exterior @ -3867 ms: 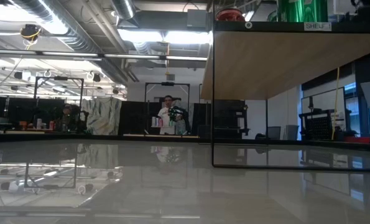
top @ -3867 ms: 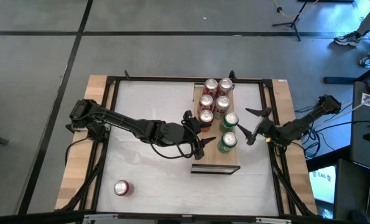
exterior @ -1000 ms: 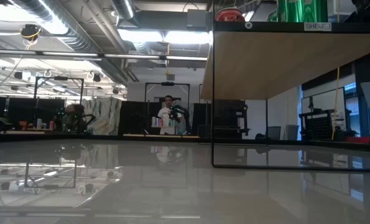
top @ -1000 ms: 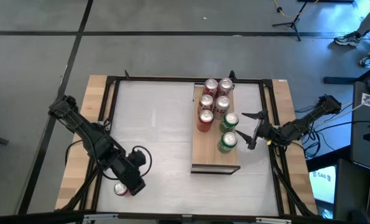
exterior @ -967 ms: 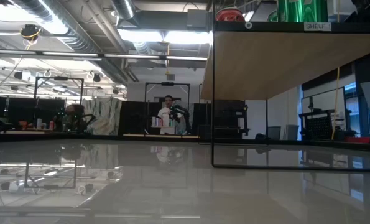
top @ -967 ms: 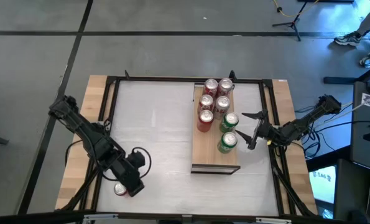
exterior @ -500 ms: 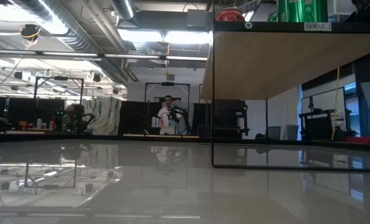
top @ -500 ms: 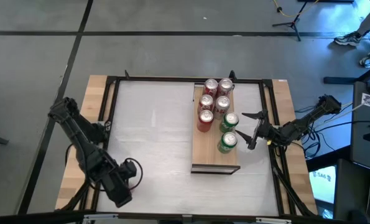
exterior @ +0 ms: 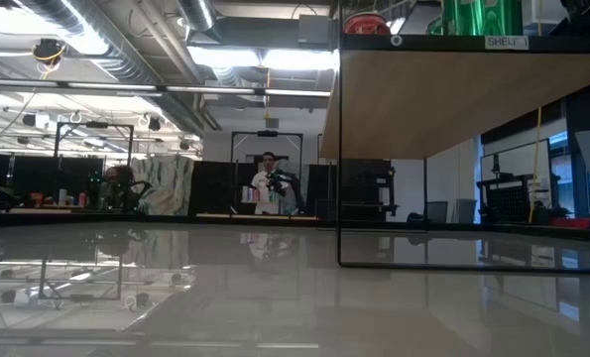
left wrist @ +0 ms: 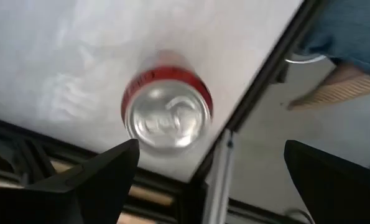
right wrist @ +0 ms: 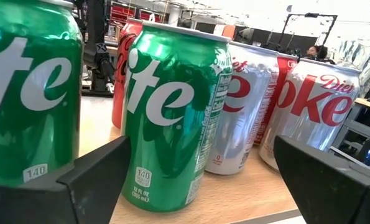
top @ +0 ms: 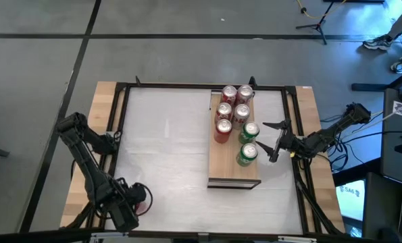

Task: Place canned beverage on shelf
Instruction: Put the red black soda can on the shelf aligned with the other red black soda can

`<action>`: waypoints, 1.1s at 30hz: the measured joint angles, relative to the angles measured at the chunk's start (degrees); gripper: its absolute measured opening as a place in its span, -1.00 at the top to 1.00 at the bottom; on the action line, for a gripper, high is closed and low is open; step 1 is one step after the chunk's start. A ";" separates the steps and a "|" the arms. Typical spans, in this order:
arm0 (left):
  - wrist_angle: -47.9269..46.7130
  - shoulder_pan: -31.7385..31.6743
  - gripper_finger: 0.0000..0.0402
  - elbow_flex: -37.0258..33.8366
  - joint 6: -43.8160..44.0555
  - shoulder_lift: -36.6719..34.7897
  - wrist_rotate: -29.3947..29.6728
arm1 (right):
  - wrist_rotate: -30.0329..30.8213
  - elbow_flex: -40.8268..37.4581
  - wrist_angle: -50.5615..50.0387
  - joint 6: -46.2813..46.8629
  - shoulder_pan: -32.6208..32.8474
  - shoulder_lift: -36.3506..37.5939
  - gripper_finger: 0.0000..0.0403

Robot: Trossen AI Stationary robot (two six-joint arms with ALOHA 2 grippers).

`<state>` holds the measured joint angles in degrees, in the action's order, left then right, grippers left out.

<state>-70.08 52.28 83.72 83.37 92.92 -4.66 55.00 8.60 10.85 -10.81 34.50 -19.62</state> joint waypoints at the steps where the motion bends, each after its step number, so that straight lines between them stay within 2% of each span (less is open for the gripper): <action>1: -0.08 0.16 -0.94 0.00 -0.54 0.63 0.59 | 0.00 0.00 0.00 0.00 0.00 0.02 -0.93; 10: -4.47 0.34 -0.94 0.00 -1.24 4.79 0.81 | 0.00 0.00 0.00 0.00 0.00 0.01 -0.93; 20: -6.22 0.32 -0.94 0.00 -1.00 4.86 1.65 | -0.02 0.00 0.00 0.00 -0.01 0.00 -0.93; 28: -6.45 0.42 -0.94 0.00 -1.83 4.84 5.36 | -0.02 0.00 0.00 0.00 0.00 0.00 -0.93; 33: -5.64 0.58 -0.94 -2.17 -2.78 4.77 4.68 | -0.02 0.00 0.00 -0.02 0.00 0.00 -0.93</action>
<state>-75.71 52.87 81.55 80.59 97.69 0.02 54.98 8.60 10.85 -10.83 34.50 -19.62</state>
